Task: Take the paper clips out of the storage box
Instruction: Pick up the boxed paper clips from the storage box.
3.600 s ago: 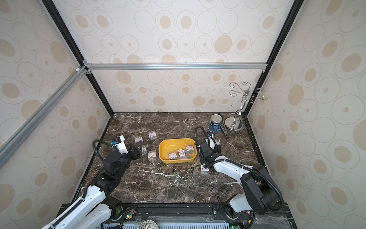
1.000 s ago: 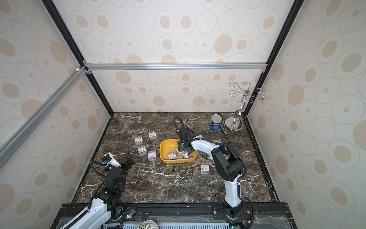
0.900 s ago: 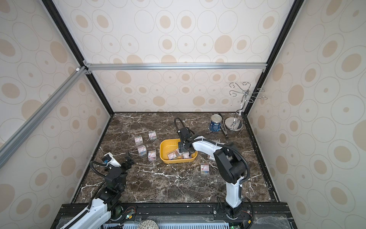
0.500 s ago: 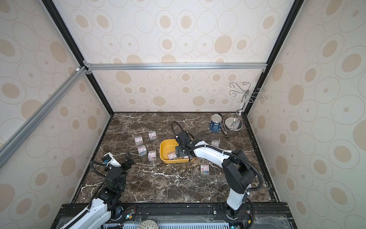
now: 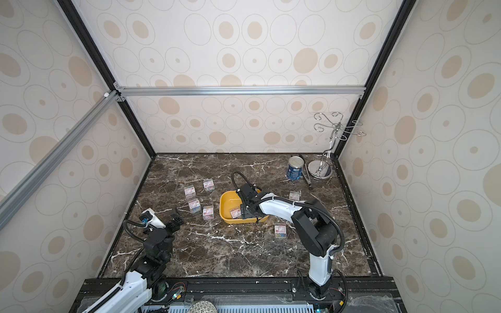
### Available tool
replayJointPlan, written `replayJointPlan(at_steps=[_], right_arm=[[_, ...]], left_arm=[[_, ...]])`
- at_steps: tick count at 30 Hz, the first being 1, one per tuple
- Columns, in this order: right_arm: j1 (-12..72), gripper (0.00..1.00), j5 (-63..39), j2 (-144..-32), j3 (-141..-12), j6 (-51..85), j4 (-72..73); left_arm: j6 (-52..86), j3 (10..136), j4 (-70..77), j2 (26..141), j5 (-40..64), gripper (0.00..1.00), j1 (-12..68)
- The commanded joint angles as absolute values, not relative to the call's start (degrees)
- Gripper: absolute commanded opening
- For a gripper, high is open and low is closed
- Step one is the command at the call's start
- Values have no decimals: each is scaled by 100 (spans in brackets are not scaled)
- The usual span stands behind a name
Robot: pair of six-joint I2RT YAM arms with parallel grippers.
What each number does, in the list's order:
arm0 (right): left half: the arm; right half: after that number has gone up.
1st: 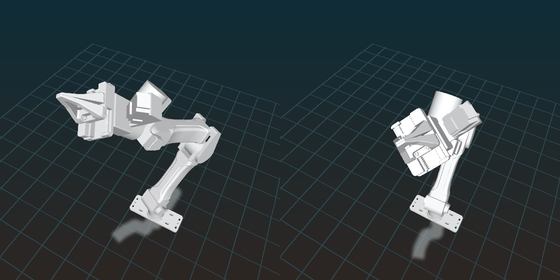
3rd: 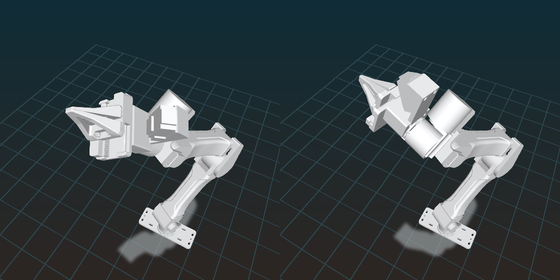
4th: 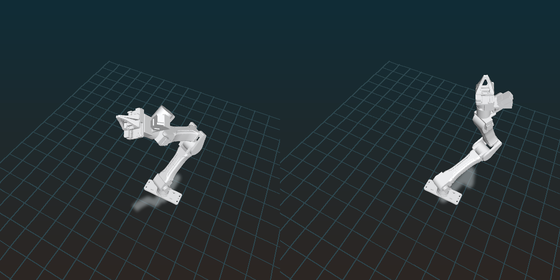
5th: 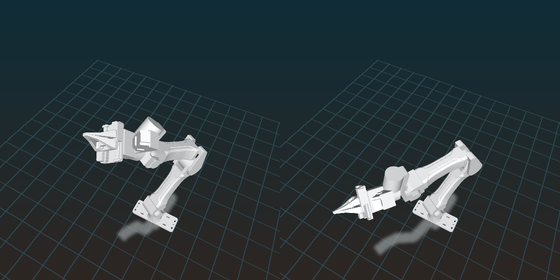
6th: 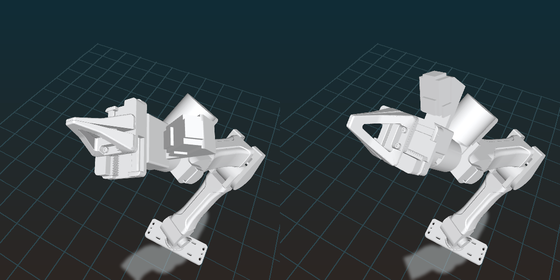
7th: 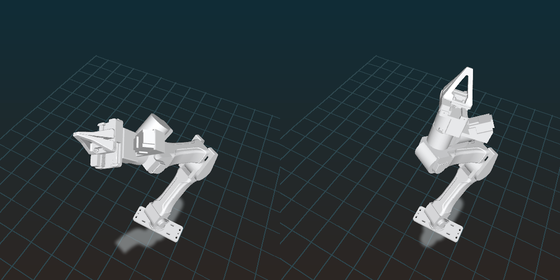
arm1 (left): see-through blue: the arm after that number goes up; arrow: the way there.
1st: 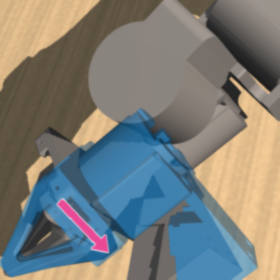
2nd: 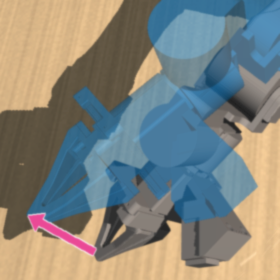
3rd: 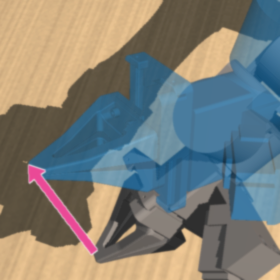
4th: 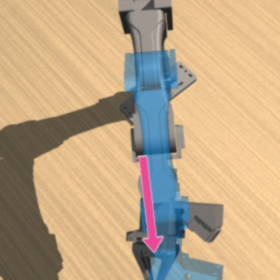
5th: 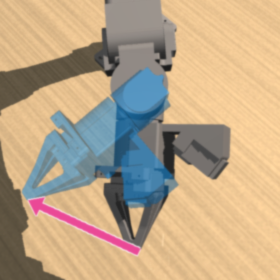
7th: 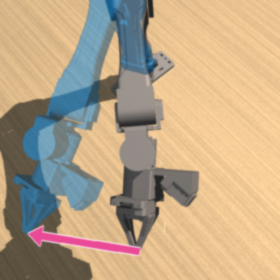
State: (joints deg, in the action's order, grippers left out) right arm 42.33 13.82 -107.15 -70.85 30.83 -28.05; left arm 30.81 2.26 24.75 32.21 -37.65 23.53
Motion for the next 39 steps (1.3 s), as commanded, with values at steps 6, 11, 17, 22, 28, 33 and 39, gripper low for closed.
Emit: replayJointPlan(at_steps=[6,11,17,22,28,33,39], right_arm=[[4253,76,1477,-10925,-7260,3164,-3067],[4253,73,1540,-10584,-7137,3189,-3010],[4253,68,1531,-10162,-7069,3171,-2958],[4251,65,1539,-9835,-6935,3163,-2865],[4247,64,1469,-9537,-6719,3143,-2693],[4251,64,1393,-9361,-6574,3072,-2459],[4299,62,1339,-9283,-6606,3032,-2436]], left_arm=[[3208,299,2453,3235,-3903,100,2338],[3211,300,2469,3236,-3903,100,2340],[3210,299,2457,3243,-3917,100,2337],[3213,300,2452,3240,-3911,100,2336],[3222,299,2444,3238,-3918,100,2338],[3226,308,2440,3245,-3920,100,2339],[3226,308,2435,3243,-3925,100,2336]])
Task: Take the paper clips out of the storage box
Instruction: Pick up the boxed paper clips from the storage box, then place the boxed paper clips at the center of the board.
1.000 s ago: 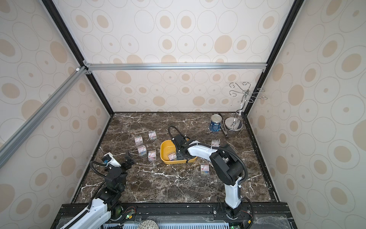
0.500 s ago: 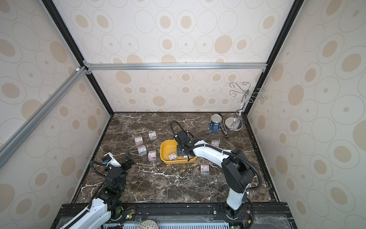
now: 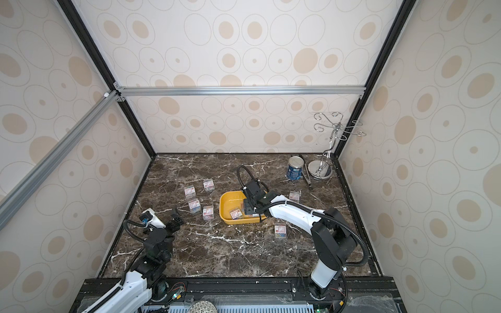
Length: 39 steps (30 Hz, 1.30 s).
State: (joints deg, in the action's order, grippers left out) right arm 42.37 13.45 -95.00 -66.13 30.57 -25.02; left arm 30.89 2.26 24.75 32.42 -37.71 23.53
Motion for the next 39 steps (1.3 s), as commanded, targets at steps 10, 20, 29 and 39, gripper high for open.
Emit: replayJointPlan(at_steps=[10,20,29,39], right_arm=[[4545,62,1495,-8743,-6446,2979,-2697],[4779,62,1589,-7606,-5250,3299,-2443],[4927,61,1724,-7353,-4541,3697,-2043],[5031,61,1870,-7673,-4232,3924,-1730]], left_arm=[[3237,308,2435,3249,-3929,100,2338],[3244,308,2440,3262,-3938,100,2339],[3243,308,2421,3240,-3931,100,2330],[3236,309,2425,3237,-3921,100,2338]])
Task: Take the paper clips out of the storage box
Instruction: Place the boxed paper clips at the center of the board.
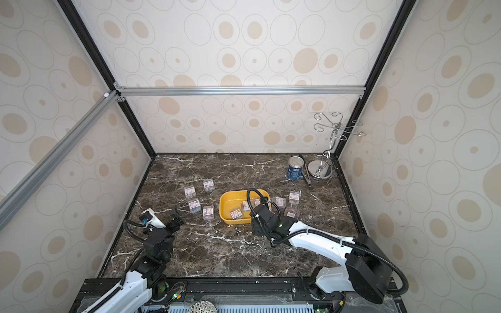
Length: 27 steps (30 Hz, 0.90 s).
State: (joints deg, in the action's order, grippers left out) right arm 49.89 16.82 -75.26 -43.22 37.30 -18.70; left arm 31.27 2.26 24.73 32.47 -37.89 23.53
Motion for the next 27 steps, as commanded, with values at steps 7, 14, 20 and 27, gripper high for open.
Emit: replayJointPlan(at_steps=[7,14,20,27], right_arm=[[5034,61,2183,-7875,-4036,4034,-1722],[5027,61,2336,-8237,-3810,4025,-1431],[4829,61,2440,-8653,-3878,4022,-1362],[4282,62,2266,-8714,-3840,3837,-1097]], left_arm=[[3235,308,2430,3260,-3924,100,2338],[3234,308,2426,3253,-3915,100,2336],[3252,308,2400,3241,-3929,100,2333],[3243,316,2421,3263,-3927,100,2338]])
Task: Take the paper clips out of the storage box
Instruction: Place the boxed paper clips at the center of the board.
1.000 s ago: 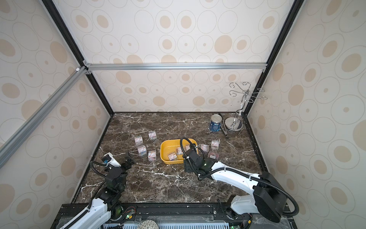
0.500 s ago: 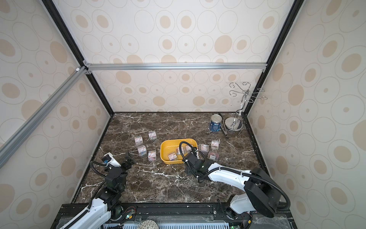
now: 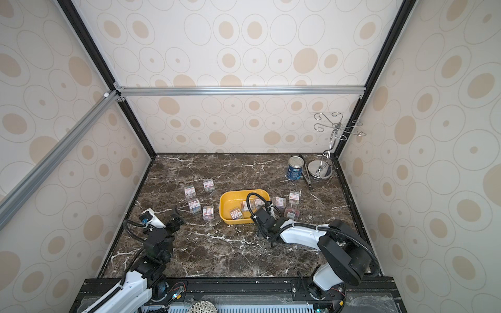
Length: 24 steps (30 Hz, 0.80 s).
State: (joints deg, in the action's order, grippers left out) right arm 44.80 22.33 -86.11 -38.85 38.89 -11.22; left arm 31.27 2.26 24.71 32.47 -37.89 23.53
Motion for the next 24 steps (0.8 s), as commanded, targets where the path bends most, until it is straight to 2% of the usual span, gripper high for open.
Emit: replayJointPlan(at_steps=[1,7,10,13,19,24], right_arm=[[4222,62,2244,-8710,-3832,3836,-1077],[4052,67,2144,-8709,-3890,3736,-984],[4043,74,2182,-8755,-3968,3673,-979],[4050,75,2172,-8682,-4081,3656,-1101],[4047,86,2264,-8024,-4034,3624,-1272],[4042,86,2424,-7507,-4041,3575,-1423]], left_arm=[[3240,319,2417,3261,-3922,100,2336],[3243,316,2421,3269,-3924,100,2338],[3247,316,2417,3261,-3922,100,2338],[3243,316,2434,3286,-3935,100,2338],[3239,360,2448,3410,-3907,100,2336],[3175,378,2534,3498,-3823,100,2340]])
